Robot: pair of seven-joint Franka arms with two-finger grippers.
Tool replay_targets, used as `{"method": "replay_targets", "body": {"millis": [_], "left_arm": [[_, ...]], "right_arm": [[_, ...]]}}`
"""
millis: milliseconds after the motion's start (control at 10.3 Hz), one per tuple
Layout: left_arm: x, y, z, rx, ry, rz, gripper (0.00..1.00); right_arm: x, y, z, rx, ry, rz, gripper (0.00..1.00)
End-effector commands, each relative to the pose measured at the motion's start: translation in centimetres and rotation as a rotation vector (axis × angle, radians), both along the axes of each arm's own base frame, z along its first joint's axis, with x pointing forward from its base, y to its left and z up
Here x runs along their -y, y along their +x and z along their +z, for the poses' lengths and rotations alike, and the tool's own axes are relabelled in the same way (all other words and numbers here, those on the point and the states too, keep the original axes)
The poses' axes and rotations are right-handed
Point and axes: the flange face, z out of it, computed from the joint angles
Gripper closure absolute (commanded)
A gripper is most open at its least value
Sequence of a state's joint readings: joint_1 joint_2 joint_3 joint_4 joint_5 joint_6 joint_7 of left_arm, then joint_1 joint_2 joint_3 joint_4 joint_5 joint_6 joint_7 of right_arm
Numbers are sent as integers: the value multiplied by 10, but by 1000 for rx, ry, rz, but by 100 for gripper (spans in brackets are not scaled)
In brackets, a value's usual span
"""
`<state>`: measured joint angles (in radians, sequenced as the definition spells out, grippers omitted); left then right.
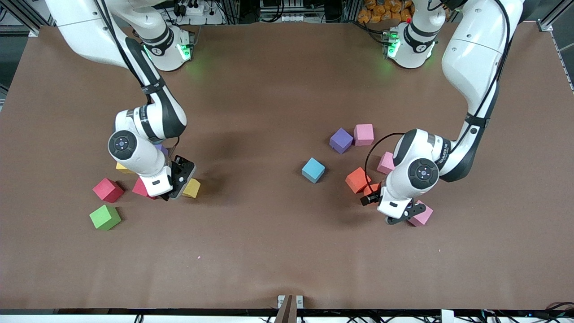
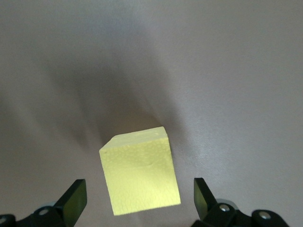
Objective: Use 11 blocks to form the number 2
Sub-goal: 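Hold the yellow cube with the right gripper while the left gripper lifts orange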
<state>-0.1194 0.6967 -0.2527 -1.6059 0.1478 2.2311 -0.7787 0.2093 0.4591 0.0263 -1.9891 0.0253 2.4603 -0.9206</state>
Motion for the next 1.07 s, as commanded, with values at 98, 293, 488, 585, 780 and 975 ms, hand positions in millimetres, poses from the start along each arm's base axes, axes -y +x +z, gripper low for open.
{"method": "replay_targets", "body": {"millis": [98,293,488,585,780,975], "left_arm": [[7,-3,-20,-8,27,-10,0],[11,-6,-27,-8,47,-44,0],[10,-7,-32,-9,63,-52,75],[10,-7,-29,-7,63,-47,83],[3,-3,-3,3,63,1,85],[-1,-4,29,1,83,80,85]], "right_arm": [[-11,-8,-17,-18,0,49,0],[-13,-9,-19,-17,-2,59,0],[-6,-3,-28,30,1,150,0],[11,0,-32,32,1,139,0],[11,0,-33,31,2,138,0],[8,-1,-34,31,3,141,0]]}}
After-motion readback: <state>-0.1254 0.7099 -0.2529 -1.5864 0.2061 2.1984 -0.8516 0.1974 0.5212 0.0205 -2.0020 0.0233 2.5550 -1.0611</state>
